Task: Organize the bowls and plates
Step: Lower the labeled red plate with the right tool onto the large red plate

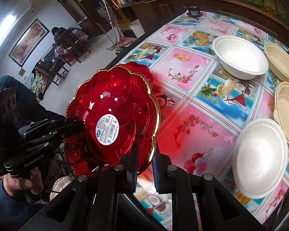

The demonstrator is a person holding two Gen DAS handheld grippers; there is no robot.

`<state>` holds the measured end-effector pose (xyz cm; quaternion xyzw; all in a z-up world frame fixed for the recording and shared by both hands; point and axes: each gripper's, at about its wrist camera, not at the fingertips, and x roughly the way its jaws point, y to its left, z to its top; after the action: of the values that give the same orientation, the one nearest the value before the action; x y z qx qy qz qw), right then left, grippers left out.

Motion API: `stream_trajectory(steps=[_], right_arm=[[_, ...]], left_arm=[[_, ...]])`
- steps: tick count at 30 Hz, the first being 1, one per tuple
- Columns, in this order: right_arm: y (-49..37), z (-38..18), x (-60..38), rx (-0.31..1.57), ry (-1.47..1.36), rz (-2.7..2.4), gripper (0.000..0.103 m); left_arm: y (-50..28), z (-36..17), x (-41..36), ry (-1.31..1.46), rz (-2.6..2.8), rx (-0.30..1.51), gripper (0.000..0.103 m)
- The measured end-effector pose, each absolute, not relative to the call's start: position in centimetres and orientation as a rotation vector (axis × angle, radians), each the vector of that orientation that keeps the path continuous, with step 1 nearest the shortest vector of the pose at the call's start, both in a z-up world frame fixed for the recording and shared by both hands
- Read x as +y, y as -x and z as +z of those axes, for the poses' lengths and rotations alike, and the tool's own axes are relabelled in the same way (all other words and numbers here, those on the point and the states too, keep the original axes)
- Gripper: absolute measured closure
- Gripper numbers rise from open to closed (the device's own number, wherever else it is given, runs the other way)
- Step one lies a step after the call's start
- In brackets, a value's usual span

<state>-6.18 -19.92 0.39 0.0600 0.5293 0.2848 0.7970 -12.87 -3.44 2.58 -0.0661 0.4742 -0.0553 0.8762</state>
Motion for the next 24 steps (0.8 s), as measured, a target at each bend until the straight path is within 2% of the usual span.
stream_trajectory(steps=[24], right_arm=[[2.2, 0.6, -14.7, 1.116, -0.067, 0.61, 0.088]], left_arm=[[10.7, 1.6, 1.7, 0.208, -0.066, 1.008, 0.078]])
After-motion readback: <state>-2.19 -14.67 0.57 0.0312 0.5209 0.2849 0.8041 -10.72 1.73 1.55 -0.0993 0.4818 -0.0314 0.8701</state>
